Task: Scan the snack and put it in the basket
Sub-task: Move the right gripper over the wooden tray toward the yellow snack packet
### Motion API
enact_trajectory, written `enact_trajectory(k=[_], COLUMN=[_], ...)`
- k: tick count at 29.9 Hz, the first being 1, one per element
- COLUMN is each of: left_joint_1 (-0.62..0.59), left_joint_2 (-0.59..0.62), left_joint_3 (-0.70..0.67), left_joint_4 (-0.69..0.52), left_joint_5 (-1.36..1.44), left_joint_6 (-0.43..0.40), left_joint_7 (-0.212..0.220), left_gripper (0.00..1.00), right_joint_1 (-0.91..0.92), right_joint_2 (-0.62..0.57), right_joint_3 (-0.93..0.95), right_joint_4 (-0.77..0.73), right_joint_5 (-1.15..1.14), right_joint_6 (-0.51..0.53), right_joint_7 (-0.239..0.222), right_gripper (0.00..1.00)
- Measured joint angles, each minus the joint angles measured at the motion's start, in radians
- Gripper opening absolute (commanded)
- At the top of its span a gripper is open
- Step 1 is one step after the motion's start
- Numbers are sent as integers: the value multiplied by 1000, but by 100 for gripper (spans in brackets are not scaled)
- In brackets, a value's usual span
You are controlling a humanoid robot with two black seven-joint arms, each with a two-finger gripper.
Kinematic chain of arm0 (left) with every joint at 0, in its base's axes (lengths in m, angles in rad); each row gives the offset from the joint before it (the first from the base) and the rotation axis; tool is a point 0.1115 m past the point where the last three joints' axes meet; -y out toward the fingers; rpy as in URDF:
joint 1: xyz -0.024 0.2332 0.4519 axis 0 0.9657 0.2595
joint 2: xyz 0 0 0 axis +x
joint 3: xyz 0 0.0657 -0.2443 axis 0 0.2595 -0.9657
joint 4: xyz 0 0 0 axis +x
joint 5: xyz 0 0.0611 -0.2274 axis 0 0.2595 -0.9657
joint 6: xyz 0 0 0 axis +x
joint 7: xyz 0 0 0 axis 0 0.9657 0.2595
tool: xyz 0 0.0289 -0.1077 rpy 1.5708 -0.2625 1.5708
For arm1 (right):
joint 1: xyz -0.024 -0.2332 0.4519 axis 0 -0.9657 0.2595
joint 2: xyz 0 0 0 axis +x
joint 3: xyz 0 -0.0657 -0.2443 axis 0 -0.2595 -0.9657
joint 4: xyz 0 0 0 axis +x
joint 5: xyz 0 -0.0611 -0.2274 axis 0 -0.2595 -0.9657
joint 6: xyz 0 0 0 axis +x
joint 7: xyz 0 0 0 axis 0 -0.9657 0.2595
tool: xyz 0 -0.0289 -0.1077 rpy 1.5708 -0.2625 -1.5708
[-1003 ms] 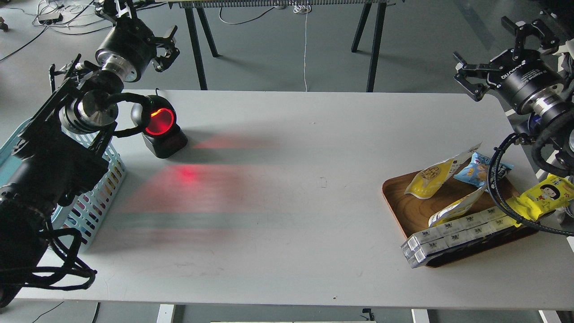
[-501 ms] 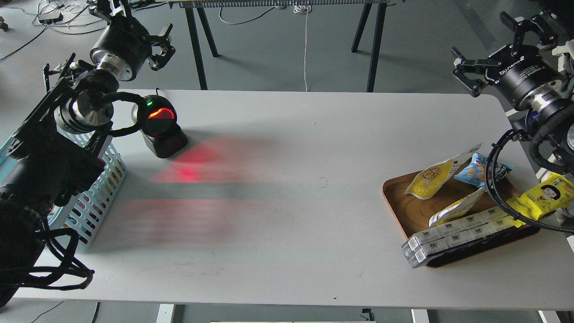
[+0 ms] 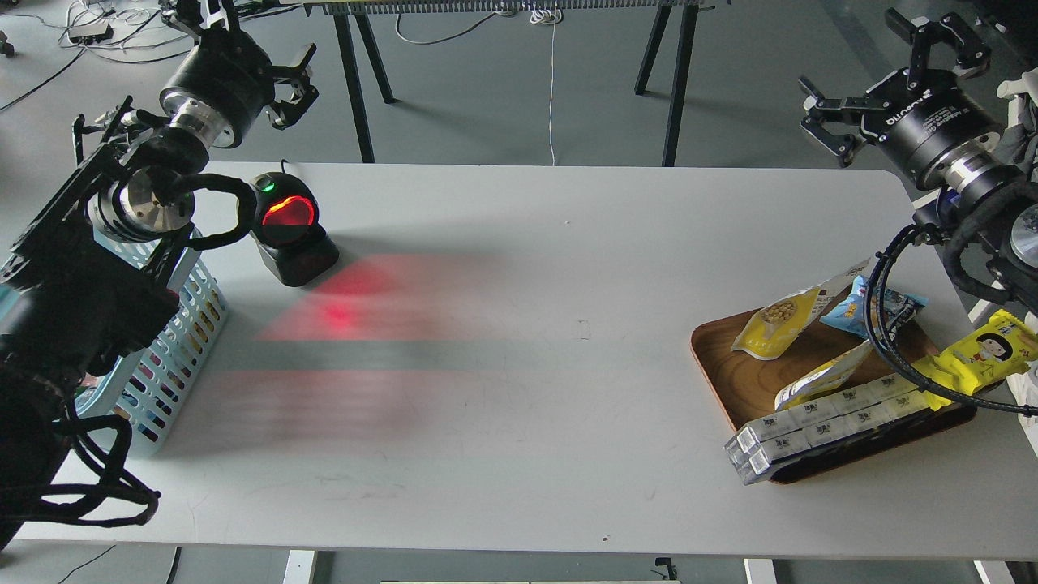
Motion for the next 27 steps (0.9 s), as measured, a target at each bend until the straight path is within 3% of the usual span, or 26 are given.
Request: enact_trajectory(k=[9,21,27], left_joint_1=[21,2,-2], left_joint_2=[18,19,26], left_joint_3=[-3,-12,-15], left_joint_4=[6,-9,-12], left_joint_5=[-7,-8,-8], left_joint_6=[-17,-17,-16], left_joint_7=[-8,-8,-12], left_gripper=[100,100,100], right_joint_1=[42,316,548], right_joint_2=[15,-123,-182], right_joint_3=[-56,-432,-698], right_joint_4=[-3,20,132], right_joint_5=[-3,2,-15], right_joint_6=[-39,-53,-89], right_joint_7=[0,-1,-9], right_gripper=[99,99,99])
